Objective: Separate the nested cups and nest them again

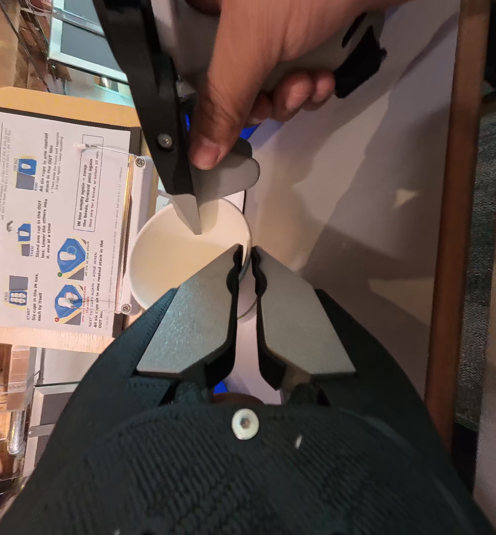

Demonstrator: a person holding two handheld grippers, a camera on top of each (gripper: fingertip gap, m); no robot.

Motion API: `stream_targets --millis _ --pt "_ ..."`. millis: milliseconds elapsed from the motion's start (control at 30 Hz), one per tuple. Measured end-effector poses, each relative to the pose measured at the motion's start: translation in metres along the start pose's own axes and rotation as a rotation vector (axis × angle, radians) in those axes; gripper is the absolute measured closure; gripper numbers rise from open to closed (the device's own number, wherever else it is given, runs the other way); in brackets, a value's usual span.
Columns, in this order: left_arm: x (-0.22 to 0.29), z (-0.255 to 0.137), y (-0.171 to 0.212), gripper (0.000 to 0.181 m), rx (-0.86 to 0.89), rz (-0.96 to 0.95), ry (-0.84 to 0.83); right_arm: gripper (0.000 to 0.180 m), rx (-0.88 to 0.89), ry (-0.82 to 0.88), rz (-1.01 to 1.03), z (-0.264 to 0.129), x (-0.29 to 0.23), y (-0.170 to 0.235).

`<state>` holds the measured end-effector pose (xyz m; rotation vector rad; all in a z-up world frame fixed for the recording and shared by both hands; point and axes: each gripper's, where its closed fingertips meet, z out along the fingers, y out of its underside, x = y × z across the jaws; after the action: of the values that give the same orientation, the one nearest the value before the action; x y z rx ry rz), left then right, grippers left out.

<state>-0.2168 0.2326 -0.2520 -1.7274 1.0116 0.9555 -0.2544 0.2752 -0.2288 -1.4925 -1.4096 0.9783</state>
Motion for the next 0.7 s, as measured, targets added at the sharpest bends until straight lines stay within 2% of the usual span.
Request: stream_targets --millis 300,633,700 --pt "-0.007 -0.005 -0.011 0.173 0.101 -0.199 0.023 0.180 0.016 -0.062 0.134 -0.001 0.002 0.000" --pt "-0.017 -0.016 -0.020 0.174 0.205 -0.301 0.023 0.180 0.059 -0.029 0.192 -0.007 0.018 -0.005" --pt "-0.027 -0.023 -0.020 0.176 0.244 -0.374 0.018 0.180 0.078 -0.010 0.199 -0.010 0.024 -0.008"
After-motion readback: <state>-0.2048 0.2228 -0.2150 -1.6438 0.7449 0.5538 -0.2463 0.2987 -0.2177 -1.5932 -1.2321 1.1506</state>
